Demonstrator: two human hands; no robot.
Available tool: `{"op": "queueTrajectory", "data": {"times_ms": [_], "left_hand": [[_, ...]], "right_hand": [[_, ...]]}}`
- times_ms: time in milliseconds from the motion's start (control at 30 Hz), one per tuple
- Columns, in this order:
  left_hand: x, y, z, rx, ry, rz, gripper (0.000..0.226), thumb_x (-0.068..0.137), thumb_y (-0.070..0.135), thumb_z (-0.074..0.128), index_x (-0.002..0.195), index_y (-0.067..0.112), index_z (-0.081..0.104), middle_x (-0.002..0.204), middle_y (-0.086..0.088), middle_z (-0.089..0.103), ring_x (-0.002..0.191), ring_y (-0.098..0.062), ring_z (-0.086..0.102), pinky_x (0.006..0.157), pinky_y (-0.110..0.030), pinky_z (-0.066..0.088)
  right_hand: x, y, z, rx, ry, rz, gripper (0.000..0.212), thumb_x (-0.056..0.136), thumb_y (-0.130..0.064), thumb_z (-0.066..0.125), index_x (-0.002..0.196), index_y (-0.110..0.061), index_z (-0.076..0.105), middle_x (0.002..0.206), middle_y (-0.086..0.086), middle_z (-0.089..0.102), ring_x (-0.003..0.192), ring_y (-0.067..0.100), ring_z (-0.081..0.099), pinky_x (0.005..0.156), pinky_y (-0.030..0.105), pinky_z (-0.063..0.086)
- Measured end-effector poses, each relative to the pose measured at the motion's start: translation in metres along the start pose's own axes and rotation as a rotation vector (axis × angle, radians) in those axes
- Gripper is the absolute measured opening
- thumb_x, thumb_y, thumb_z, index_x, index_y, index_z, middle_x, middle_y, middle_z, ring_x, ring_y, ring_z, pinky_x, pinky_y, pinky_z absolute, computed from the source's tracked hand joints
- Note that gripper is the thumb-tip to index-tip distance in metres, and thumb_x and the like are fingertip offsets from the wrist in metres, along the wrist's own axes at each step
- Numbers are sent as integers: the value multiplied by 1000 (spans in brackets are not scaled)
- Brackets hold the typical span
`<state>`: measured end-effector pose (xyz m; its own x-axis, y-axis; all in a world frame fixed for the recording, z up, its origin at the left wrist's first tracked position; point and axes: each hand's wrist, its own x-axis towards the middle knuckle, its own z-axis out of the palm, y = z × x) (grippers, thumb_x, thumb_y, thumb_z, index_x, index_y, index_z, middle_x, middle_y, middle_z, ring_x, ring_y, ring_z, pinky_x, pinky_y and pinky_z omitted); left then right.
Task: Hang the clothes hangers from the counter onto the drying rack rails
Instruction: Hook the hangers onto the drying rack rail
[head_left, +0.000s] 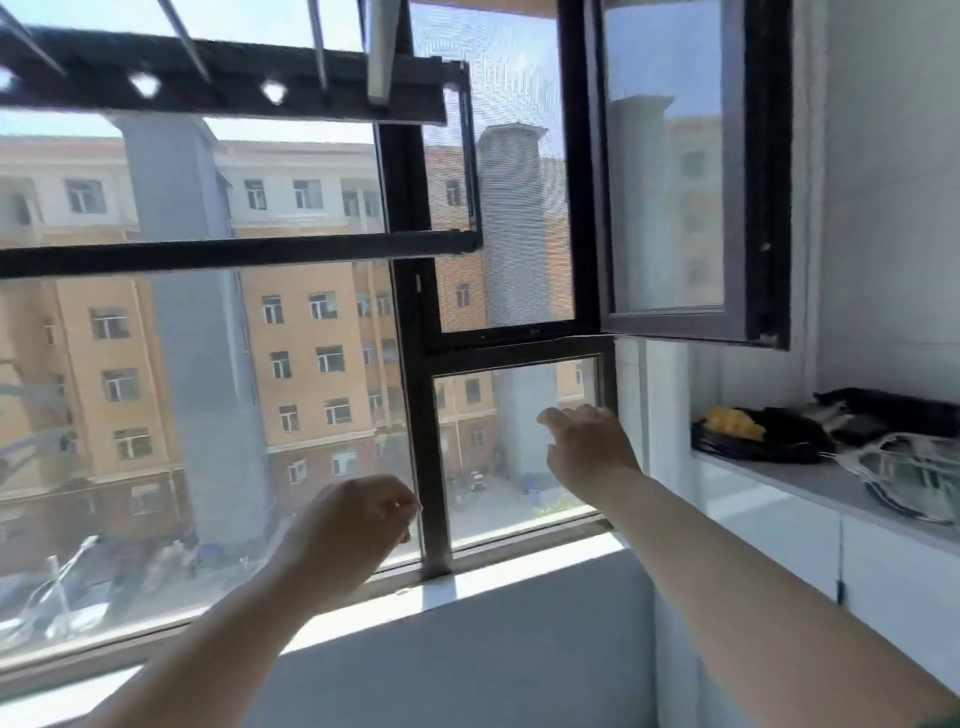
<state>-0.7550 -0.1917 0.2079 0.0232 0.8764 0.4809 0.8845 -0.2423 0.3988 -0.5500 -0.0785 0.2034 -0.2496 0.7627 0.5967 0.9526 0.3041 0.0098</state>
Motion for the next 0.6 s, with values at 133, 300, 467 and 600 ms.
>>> {"op": "queueTrajectory", "data": {"times_ms": [133,300,467,600], "left_hand": [[35,57,76,-238,-44,-60,34,87,10,57,59,30,57,40,11,58,42,1,56,51,-13,45],[70,149,193,-344,-217,-47,34,85,7,55,56,25,58,38,8,58,50,-17,61,63,-32,53],[96,234,288,-464,-323,-33,34,86,10,54,54,21,56,38,7,57,40,-5,55,56,-23,44],[108,279,354,-507,-439,-59,32,86,8,54,56,18,57,42,7,58,50,-16,59,61,-30,47]], "right_hand": [[-39,105,5,-76,-100,80,36,94,-8,34,126,-11,48,119,11,58,110,27,48,95,33,34],[-105,266,-1,-130,-254,313,34,94,-13,34,125,-16,49,129,8,50,121,22,42,97,28,34],[-183,406,-22,-117,-289,692,20,92,-15,40,79,-26,51,97,7,56,104,25,56,69,27,38],[-229,480,-20,-128,-275,867,16,94,-15,39,86,-20,52,104,6,61,107,23,56,71,26,38]]}}
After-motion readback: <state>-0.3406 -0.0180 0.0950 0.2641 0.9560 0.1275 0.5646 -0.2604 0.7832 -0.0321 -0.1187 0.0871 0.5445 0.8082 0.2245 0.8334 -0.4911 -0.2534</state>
